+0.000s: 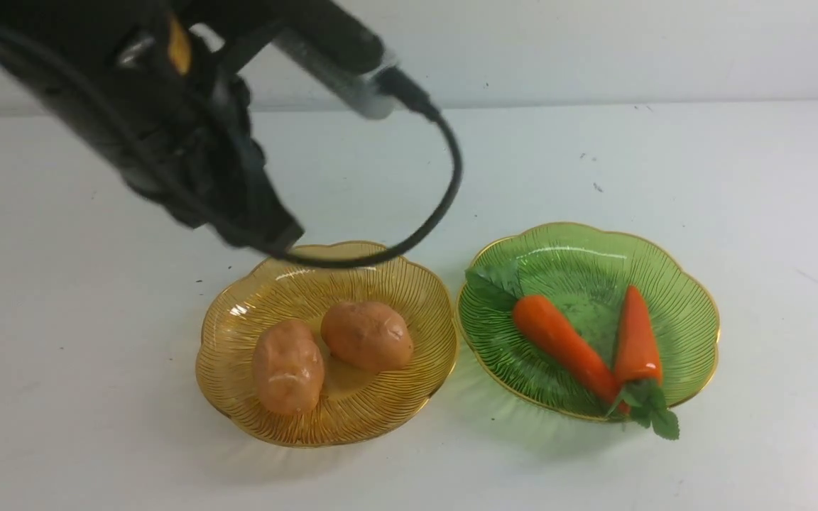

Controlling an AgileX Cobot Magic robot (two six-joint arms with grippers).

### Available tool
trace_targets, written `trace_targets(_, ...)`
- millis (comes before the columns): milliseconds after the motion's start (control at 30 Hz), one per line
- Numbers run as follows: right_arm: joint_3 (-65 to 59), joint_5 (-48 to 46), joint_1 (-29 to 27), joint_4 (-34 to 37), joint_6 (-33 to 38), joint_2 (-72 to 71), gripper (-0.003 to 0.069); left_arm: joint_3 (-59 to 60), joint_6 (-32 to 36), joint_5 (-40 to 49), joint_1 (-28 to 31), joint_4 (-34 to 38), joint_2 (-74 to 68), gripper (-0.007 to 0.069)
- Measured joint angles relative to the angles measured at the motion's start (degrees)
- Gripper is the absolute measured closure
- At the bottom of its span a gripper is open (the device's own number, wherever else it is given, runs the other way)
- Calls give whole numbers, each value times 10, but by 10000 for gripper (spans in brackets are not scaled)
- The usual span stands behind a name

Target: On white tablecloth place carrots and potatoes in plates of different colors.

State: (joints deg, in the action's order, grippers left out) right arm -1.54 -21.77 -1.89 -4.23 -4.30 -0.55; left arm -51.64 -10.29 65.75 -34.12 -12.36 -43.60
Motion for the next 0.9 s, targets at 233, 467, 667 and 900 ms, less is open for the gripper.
trace_targets(233, 0, 0, 0, 0, 2, 0, 674, 104, -68, -95, 0, -40, 239, 628)
trace_targets(467, 0, 0, 0, 0, 2, 0, 674, 257, -117, -348, 0, -84, 336, 628)
trace_targets(667, 0, -1, 0, 0, 2, 0, 674, 290, -117, -372, 0, -90, 336, 628)
trace_targets(900, 0, -1, 0, 0, 2, 0, 674, 312, -121, -365, 0, -79, 336, 628)
